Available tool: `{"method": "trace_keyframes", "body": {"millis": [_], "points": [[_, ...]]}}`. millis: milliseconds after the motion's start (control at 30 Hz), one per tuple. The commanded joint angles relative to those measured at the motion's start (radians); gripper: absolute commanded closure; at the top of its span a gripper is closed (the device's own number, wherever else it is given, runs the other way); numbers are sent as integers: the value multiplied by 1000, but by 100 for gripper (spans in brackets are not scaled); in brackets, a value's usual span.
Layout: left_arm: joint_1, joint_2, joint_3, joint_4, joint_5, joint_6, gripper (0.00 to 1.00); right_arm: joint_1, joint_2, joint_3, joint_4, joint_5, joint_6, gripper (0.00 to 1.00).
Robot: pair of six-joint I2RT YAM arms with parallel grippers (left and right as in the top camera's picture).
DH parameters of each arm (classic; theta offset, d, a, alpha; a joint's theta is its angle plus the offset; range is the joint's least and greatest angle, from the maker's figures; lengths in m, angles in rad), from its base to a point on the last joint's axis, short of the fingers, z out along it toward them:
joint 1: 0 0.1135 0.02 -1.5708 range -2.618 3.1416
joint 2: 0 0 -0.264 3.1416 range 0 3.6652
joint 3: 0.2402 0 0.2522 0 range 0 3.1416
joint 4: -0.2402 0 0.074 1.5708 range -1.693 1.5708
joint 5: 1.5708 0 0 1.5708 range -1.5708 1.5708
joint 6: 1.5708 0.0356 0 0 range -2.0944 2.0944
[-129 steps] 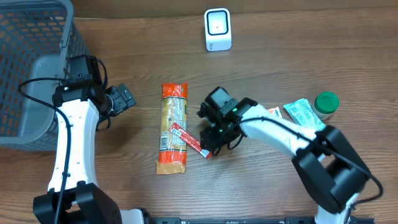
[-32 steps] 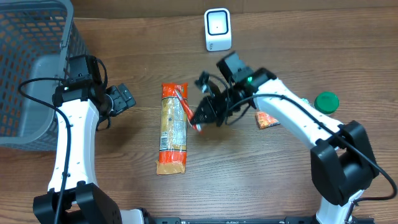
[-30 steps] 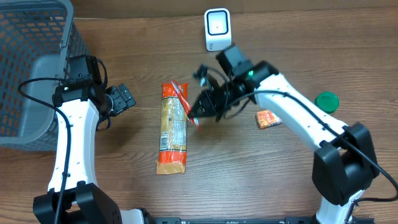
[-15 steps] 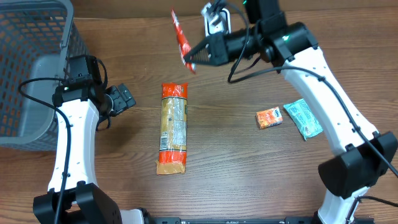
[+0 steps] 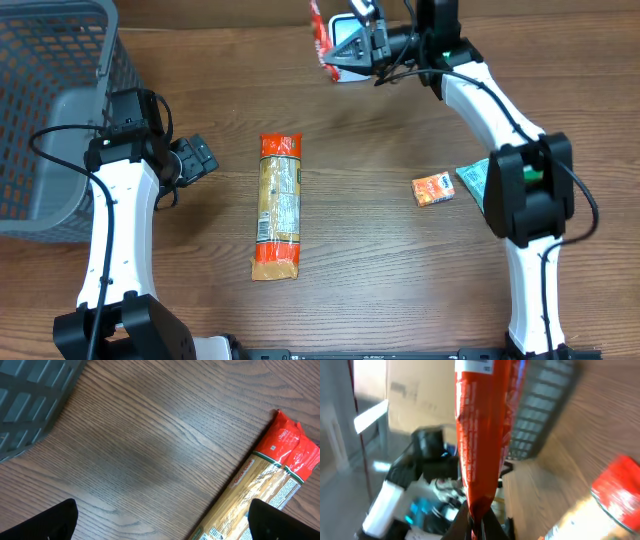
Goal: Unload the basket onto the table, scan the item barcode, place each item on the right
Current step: 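Carry the red stick packet up to the white scanner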
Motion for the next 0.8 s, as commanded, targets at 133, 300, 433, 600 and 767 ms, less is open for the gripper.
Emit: {"method": "trace_keyframes", "body": {"millis": [133,300,433,600,767], "points": [[0,-1,1,-1,-6,-6,0,-62,167,7,95,15,186,97],[0,-1,1,-1,-6,-6,0,-62,261,7,363,22,375,97],[0,-1,1,-1,-6,-7,0,-61,286,7,378,72,378,97],[0,-1,1,-1,-6,-6,0,-60,299,7,378,156,360,97],[0,-1,1,-1,-6,-6,0,-52,310,7,370,177,344,97]]}}
